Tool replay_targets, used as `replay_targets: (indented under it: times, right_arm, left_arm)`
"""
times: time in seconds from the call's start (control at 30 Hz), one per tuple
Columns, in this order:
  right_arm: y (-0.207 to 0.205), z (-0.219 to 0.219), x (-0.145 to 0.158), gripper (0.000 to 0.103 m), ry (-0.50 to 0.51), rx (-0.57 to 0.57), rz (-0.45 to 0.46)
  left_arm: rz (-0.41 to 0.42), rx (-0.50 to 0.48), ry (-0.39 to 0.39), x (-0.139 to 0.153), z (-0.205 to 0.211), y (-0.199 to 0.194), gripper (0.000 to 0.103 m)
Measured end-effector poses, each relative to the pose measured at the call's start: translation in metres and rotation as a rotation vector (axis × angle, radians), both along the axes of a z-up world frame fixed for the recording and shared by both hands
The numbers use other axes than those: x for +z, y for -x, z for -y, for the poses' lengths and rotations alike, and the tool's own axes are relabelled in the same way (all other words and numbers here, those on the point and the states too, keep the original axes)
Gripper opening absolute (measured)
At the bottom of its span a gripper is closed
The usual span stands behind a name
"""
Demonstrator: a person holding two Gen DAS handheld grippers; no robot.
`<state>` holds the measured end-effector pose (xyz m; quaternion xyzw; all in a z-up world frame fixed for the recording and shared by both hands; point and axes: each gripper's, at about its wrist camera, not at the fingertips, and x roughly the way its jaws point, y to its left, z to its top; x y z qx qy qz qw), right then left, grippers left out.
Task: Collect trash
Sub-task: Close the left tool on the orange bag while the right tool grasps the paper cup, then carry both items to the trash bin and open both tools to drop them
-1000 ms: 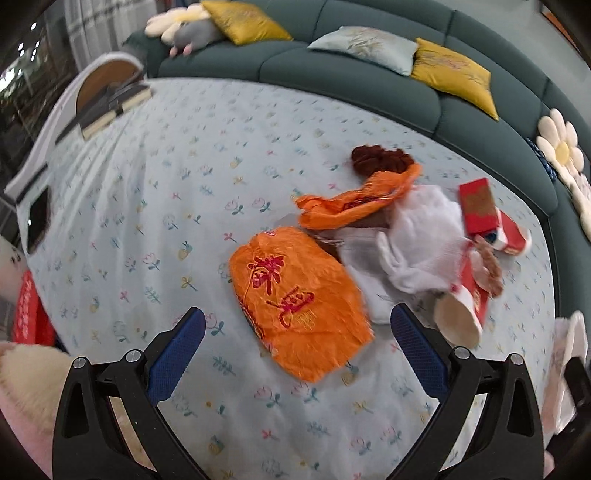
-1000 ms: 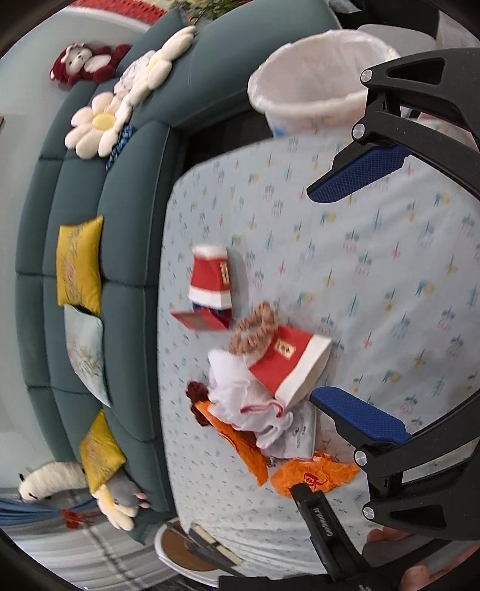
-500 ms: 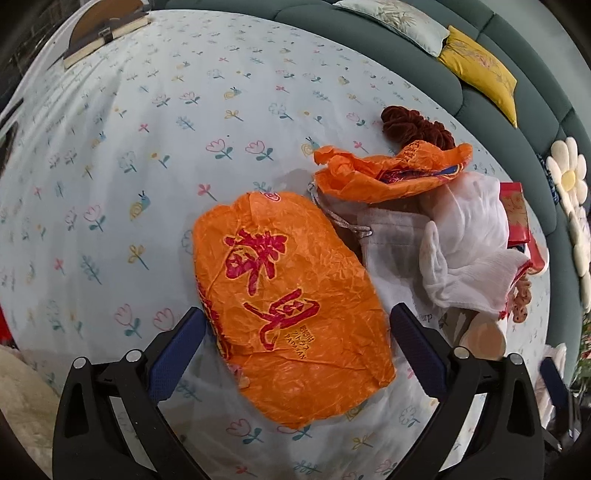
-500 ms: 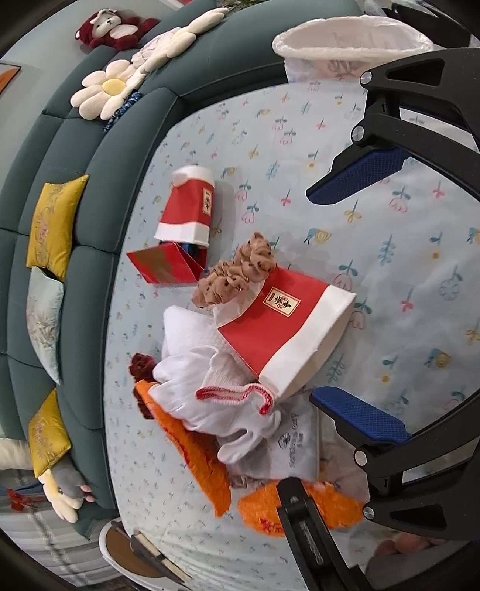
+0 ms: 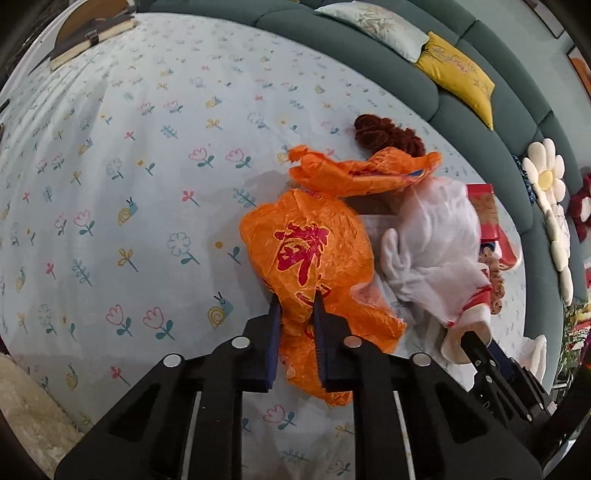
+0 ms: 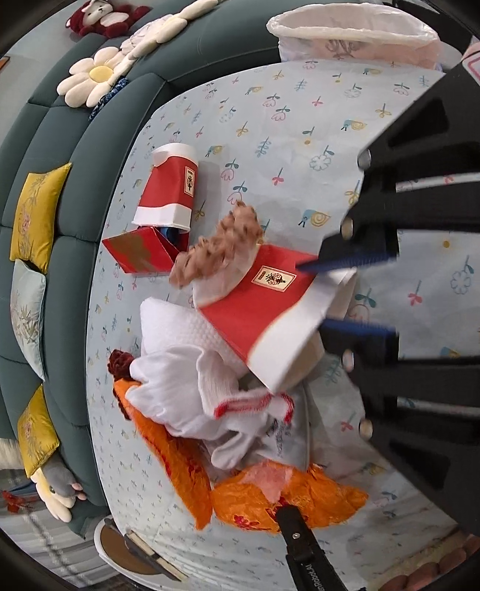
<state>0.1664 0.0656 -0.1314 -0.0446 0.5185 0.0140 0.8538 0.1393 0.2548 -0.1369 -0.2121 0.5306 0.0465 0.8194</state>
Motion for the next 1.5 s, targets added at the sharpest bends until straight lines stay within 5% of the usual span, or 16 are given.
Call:
replay_targets:
  times: [0.1, 0.4, 0.87, 1.5]
  right_arm:
    - [0.009, 0.0, 0.013, 0.004, -0.033, 0.018, 0.015]
    - [0.032, 0.014, 0.068, 0.003, -0.124, 0.012, 0.125]
    - [0.081, 0.11, 0.148, 0.003, -0.187, -0.132, 0.331]
    - [0.133, 0.286, 0.159, 0.003, -0.171, -0.431, 0.425]
  left_arm:
    - [0.029, -0.018, -0.017, 0.013, 0.005, 0.005, 0.01]
    - [0.14, -0.096, -0.068, 0.07, 0.037, 0.025, 0.01]
    - [0.301, -0.321, -0.076, 0.152, 0.146, 0.049, 0.01]
    - [0.381, -0.688, -0.054, 0.181, 0.339, 0.063, 0.01]
